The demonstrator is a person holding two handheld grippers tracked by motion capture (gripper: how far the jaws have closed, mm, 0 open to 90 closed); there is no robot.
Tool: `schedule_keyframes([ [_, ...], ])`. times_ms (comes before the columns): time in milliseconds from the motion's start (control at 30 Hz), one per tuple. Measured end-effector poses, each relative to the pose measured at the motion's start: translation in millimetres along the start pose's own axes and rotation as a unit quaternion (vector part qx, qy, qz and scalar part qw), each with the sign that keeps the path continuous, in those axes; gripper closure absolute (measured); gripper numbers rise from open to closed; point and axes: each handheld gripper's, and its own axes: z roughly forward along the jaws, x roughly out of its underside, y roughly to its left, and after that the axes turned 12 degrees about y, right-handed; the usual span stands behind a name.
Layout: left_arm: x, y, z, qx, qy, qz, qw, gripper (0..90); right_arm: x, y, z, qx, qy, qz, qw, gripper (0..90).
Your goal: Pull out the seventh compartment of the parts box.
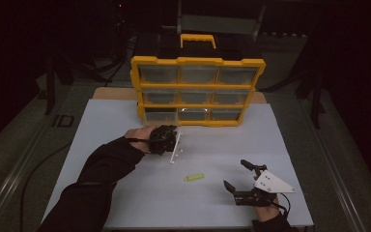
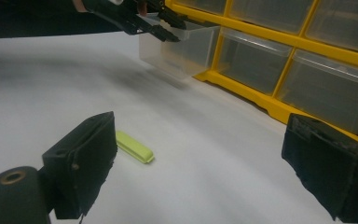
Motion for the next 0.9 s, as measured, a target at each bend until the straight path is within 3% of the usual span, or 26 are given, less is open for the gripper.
schedule_keyframes([
  [233, 4.0, 1.0, -3.5, 0.008, -0.003, 0.011, 0.9999, 75.3, 0.1, -0.4, -1.1, 0.001, -0.002, -0.001, 1.0000, 10.2],
  [633, 2.7, 1.4, -1.6, 0.017, -0.012, -0.002, 0.9998, 75.0, -0.3, 0.4, -0.2, 0.002, 0.000, -0.003, 1.0000, 10.2],
  [767, 3.8, 2.2, -2.1, 0.025, -0.014, -0.017, 0.9994, 73.5, -0.1, 0.3, 0.0, 0.001, 0.000, -0.003, 1.0000, 10.2],
  [833, 4.5, 5.0, -3.8, 0.041, -0.021, -0.039, 0.9982, 62.2, -0.3, 0.5, -0.4, 0.002, -0.001, -0.003, 1.0000, 10.2],
  [867, 5.3, 6.8, -5.1, 0.047, -0.026, -0.048, 0.9974, 61.3, -0.4, 0.4, -0.6, 0.002, -0.001, -0.003, 1.0000, 10.2],
  [900, 6.2, 9.4, -6.1, 0.057, -0.032, -0.067, 0.9956, 55.8, -0.5, 0.4, -0.6, 0.002, -0.001, -0.003, 1.0000, 10.2],
])
